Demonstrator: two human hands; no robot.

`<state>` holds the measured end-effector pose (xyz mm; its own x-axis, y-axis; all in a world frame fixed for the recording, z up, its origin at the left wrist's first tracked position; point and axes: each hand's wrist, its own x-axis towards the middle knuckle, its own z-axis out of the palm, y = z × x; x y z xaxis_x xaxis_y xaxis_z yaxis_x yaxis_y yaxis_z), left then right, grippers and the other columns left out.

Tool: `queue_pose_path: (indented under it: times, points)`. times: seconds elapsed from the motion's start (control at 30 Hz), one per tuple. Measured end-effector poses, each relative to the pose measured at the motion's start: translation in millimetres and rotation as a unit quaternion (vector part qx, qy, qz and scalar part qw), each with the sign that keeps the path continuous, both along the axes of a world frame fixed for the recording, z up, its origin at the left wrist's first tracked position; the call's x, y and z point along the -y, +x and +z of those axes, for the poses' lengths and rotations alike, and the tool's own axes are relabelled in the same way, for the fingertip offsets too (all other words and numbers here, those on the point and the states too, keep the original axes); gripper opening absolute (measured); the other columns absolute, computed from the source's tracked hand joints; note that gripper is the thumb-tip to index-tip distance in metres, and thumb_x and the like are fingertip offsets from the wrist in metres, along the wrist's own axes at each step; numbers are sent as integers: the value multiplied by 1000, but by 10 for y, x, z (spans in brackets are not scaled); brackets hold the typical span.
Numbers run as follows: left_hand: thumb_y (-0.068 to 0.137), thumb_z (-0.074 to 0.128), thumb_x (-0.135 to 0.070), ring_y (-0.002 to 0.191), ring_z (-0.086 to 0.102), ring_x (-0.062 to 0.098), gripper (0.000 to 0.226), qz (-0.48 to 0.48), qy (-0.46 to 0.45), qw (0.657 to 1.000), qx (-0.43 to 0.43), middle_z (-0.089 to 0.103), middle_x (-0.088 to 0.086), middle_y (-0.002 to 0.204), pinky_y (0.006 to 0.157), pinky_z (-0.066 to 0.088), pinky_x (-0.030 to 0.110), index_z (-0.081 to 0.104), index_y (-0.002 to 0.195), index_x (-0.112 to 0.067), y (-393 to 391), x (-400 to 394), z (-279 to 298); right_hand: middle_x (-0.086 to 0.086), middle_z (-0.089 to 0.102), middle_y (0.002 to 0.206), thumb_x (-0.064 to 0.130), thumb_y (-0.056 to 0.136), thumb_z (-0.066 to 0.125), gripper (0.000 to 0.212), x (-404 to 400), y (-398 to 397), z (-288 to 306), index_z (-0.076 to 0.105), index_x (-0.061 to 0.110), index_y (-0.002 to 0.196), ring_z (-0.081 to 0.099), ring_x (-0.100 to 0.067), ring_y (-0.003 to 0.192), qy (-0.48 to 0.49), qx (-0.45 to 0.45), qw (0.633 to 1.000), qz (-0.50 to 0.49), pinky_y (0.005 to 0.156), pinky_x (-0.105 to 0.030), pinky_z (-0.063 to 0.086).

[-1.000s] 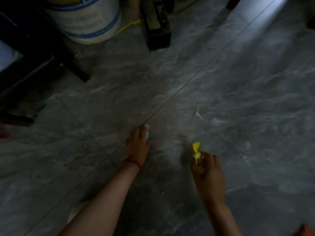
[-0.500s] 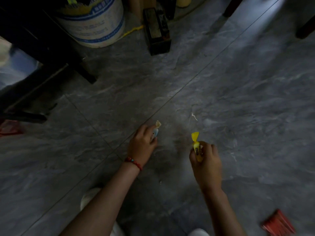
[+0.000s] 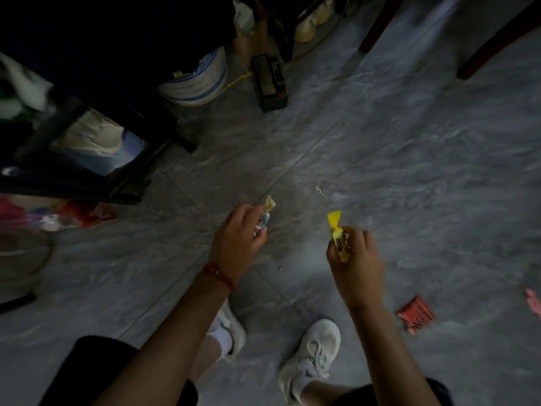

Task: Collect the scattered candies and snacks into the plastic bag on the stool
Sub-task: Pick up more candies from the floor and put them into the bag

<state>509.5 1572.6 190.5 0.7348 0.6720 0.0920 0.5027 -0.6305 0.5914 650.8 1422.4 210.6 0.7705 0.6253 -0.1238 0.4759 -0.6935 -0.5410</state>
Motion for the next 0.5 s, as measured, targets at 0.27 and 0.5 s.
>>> queue_pose_path:
  times: [0.27, 0.5]
  points:
    - [76, 47, -22, 70, 61, 28, 35, 14, -23, 999, -46, 60, 16, 87, 60, 49, 27, 65, 101, -4, -289, 46, 1823, -14, 56, 83, 5, 74, 71, 24, 1, -104, 1760, 61, 4, 96, 54, -30, 64, 0, 12, 1000, 1, 49, -21, 26]
    - [61, 77, 3, 66, 62, 33, 36, 16, -19, 998, -54, 60, 19, 83, 58, 53, 32, 64, 94, 0, -604, -21, 2949, -13, 55, 84, 11, 74, 69, 26, -46, -344, 2894, 60, 6, 98, 53, -26, 62, 2, 9, 999, 48, 46, -20, 27]
